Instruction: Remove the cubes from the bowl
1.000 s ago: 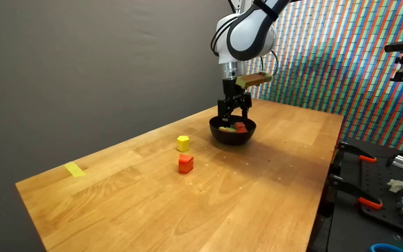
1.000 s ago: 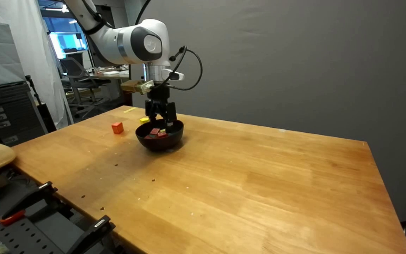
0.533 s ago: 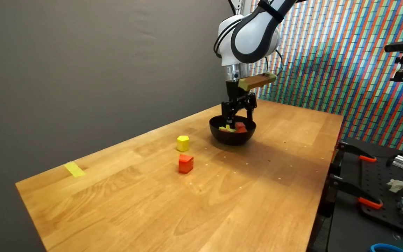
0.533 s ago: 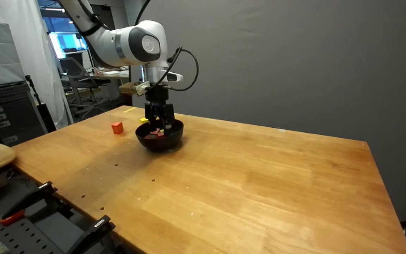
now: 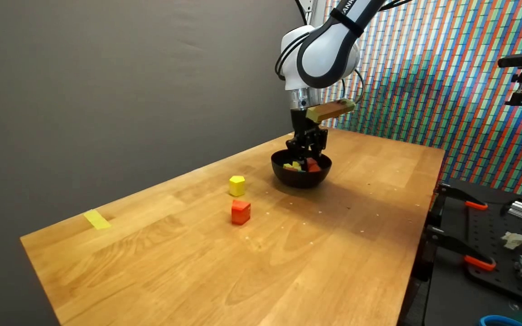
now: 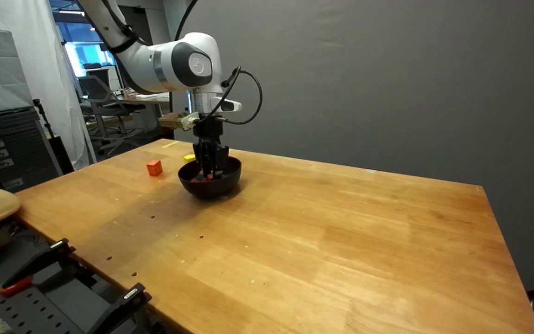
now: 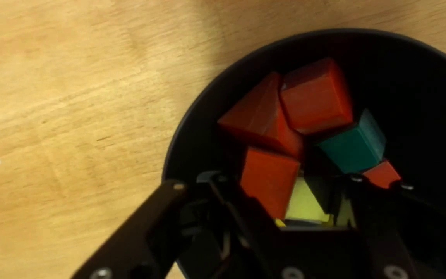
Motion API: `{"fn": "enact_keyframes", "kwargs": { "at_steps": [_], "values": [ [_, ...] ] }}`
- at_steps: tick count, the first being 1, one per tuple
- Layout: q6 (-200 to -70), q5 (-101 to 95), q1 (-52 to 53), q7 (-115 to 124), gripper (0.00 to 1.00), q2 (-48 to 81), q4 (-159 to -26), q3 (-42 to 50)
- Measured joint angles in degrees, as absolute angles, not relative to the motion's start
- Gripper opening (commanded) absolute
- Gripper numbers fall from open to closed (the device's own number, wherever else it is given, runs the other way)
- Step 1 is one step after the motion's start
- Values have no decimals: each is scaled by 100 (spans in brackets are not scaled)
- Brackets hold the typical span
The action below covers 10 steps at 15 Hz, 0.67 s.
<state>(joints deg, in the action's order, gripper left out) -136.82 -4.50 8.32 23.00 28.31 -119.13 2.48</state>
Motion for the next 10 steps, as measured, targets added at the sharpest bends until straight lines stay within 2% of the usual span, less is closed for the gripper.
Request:
{"fn": "enact_keyframes", "kwargs": {
  "at_steps": [1, 3, 7, 10],
  "values": [
    [-13708, -450, 832, 2300, 11, 2844, -11894, 251],
    [-13807, -451, 832, 2301, 15, 2835, -11890, 272],
    [-14010, -453, 821, 2297, 15, 2567, -12007, 363],
    [-14447, -589, 793, 2377, 15, 1845, -12559, 608]
  ]
}}
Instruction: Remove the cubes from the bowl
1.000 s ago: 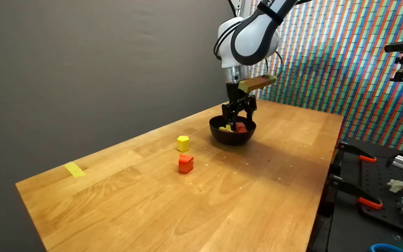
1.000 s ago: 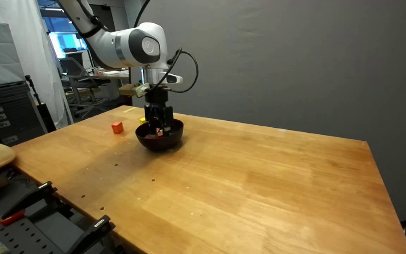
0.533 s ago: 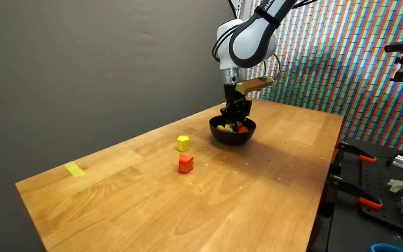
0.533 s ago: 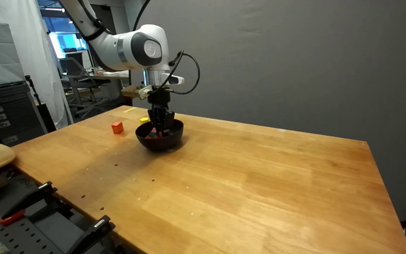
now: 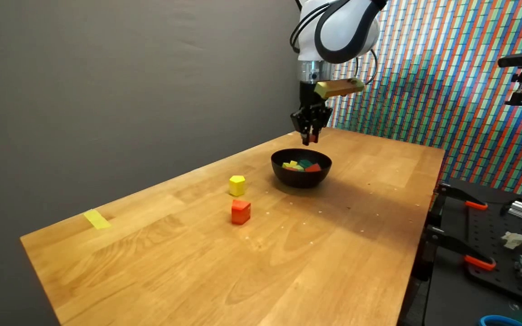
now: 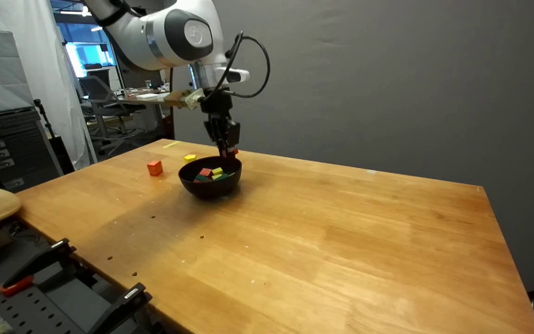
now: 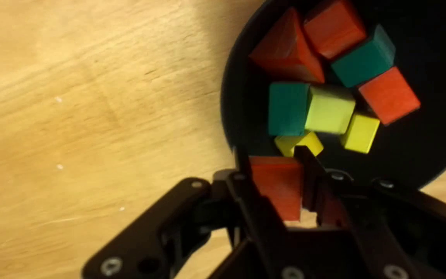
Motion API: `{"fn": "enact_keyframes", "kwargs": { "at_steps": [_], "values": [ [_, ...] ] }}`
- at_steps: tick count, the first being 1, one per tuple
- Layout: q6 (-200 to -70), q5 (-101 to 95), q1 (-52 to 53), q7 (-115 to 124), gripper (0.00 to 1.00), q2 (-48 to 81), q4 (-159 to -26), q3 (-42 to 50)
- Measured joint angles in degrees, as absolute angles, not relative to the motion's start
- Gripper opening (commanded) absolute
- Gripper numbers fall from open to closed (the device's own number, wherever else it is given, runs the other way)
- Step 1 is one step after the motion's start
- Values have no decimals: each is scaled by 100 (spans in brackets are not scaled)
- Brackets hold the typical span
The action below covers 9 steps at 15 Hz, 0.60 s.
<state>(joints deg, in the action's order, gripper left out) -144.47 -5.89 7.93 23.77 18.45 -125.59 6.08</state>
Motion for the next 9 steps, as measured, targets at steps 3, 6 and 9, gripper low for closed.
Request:
{"fn": "enact_keyframes", "kwargs": {
  "at_steps": [3, 6, 9],
  "values": [
    [-14931, -556, 463, 2418, 15, 1085, -13351, 838],
    [-15028, -503, -36, 2406, 15, 798, -13885, 1026],
    [-15046, 27, -401, 2062, 20, 1069, -14049, 1016]
  ]
}}
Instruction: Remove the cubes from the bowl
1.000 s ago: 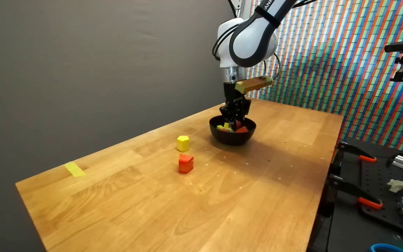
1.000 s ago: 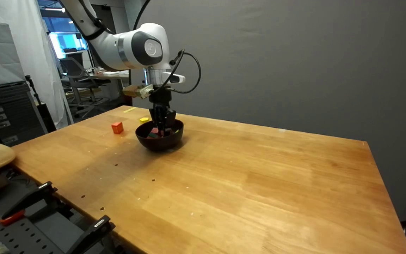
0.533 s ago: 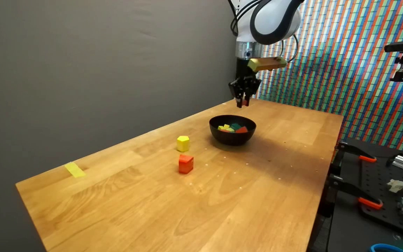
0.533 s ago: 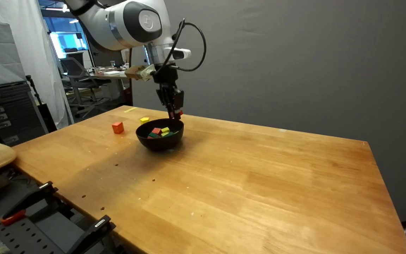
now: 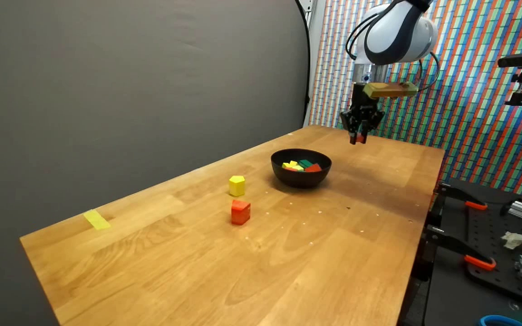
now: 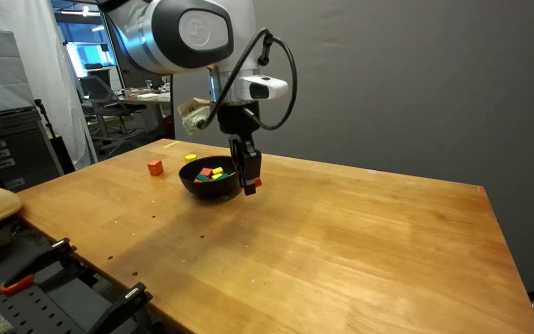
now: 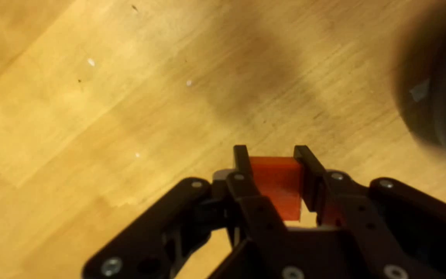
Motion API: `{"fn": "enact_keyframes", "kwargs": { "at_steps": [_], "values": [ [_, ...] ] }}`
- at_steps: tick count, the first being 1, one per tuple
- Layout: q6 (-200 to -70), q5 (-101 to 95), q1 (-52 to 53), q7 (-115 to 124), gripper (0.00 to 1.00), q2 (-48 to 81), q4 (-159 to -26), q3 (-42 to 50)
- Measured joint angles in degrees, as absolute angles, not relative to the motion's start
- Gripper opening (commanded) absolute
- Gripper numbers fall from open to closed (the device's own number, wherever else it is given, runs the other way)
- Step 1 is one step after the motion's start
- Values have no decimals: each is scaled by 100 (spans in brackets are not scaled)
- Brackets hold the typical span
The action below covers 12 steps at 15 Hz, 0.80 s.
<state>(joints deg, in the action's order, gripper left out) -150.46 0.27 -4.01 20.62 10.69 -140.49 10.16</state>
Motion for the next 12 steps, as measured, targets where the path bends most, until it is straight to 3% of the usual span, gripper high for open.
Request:
{"fn": "enact_keyframes", "kwargs": {
  "at_steps": [1, 2, 3, 4, 10, 12],
  "values": [
    [-15066, 266, -463, 1885, 33, 1217, -14048, 982],
    [-15111, 491, -514, 1702, 26, 1369, -14039, 930],
    [-15144, 679, -552, 1555, 57, 1514, -14021, 871],
    [-15177, 810, -573, 1440, 58, 1631, -13998, 821],
    [-15236, 580, -378, 1149, 100, 1467, -13947, 624],
    [-15195, 14, -112, 1303, 100, 1126, -13926, 630]
  ]
}}
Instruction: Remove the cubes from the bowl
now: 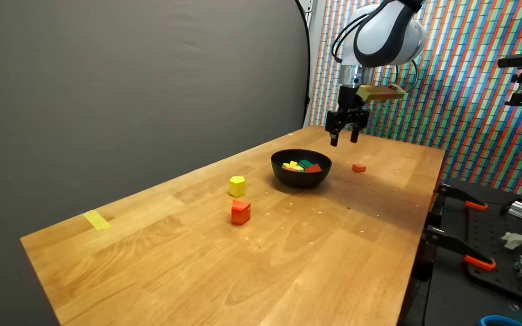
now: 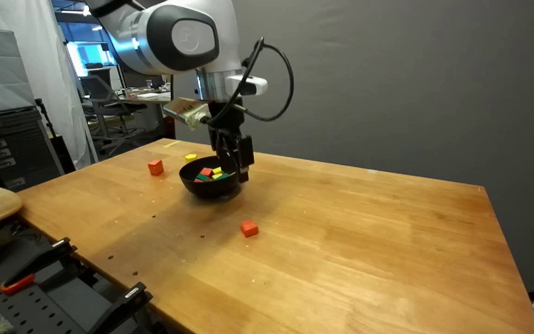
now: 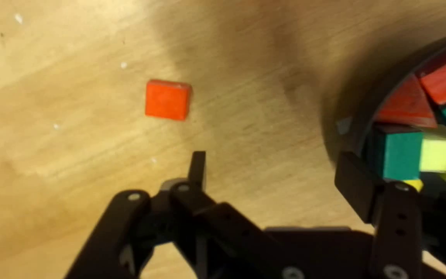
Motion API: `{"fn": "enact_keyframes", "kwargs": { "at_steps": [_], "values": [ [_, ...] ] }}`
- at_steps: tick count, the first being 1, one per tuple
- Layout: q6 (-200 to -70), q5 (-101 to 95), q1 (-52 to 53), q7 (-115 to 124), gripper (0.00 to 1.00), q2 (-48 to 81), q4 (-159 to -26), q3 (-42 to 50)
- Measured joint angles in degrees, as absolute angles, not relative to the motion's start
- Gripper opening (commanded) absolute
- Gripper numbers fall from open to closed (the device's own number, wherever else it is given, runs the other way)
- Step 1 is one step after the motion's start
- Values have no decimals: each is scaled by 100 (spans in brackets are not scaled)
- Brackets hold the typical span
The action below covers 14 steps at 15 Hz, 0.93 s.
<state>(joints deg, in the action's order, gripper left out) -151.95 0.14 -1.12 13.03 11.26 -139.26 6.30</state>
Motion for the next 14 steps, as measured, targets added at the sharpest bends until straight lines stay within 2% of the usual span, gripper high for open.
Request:
{"fn": "enact_keyframes", "kwargs": {
  "at_steps": [3, 6, 11, 14],
  "values": [
    [-15000, -581, 147, 1317, 100, 700, -13698, 540],
    [-14749, 79, 124, 389, 100, 799, -13127, 252],
    [-14010, 1156, -45, -1043, 100, 1949, -11907, -223],
    [-13599, 1132, -120, -1203, 93, 2536, -11382, -270]
  ]
}}
